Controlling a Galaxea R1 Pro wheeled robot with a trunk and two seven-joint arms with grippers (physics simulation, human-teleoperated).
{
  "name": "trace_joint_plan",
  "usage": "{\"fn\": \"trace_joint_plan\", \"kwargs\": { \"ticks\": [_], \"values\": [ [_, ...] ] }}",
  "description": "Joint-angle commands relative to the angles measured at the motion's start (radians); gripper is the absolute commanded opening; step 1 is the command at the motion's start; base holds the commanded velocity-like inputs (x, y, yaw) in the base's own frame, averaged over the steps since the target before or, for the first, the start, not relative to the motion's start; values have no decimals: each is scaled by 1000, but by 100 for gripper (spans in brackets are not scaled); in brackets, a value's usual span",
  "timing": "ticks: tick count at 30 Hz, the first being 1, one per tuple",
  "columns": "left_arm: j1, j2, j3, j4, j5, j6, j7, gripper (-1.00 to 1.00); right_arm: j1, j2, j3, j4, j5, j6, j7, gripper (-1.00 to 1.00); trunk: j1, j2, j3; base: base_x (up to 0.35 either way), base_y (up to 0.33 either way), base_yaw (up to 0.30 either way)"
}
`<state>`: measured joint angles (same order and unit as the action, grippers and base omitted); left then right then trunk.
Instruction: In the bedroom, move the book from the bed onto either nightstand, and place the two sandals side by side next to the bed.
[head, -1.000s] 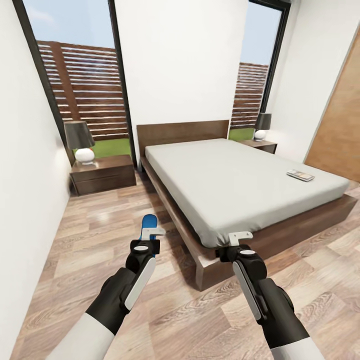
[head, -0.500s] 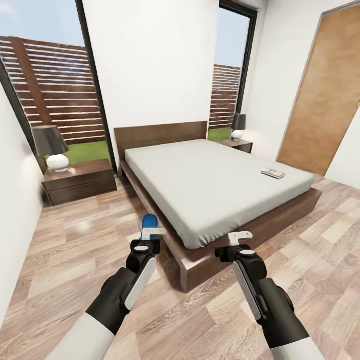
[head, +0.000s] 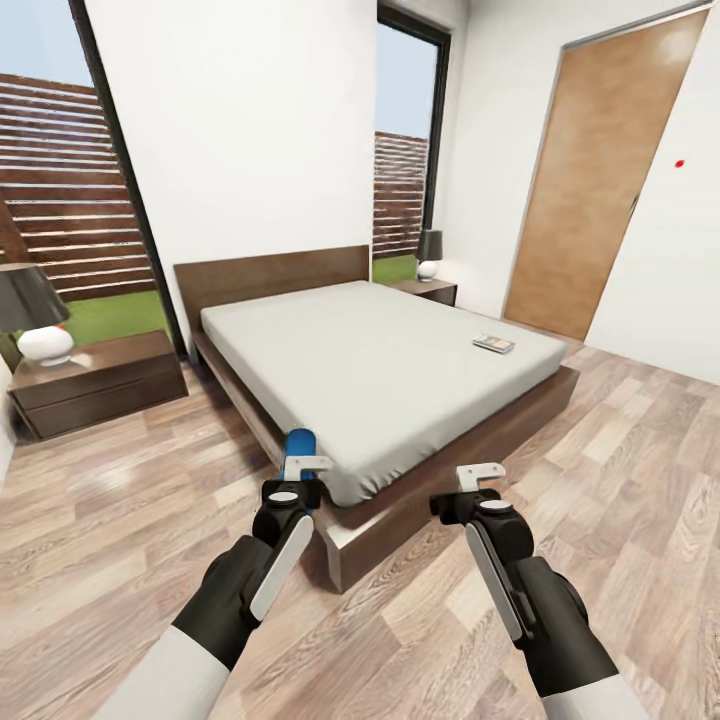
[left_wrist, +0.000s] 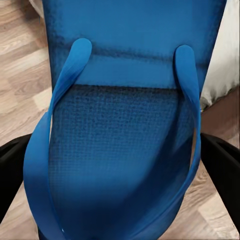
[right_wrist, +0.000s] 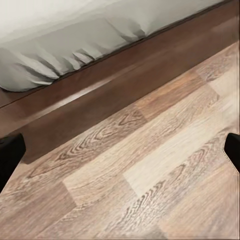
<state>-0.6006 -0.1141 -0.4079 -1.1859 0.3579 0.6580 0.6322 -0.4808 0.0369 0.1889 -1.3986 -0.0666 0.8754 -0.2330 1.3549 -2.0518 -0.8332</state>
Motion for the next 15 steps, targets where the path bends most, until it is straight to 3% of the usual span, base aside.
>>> {"fn": "trace_joint_plan", "kwargs": {
  "ticks": [1,15],
  "values": [
    [-1,1,-2,-1,10,2,11,-100,-1,0,1,0,-7,4,-8,100,-4,7,2,0,0,-286],
    [-1,1,-2,0,13,2,10,-100,-1,0,1,0,-7,4,-8,100,-58,105,46,0,0,-286]
  ]
}}
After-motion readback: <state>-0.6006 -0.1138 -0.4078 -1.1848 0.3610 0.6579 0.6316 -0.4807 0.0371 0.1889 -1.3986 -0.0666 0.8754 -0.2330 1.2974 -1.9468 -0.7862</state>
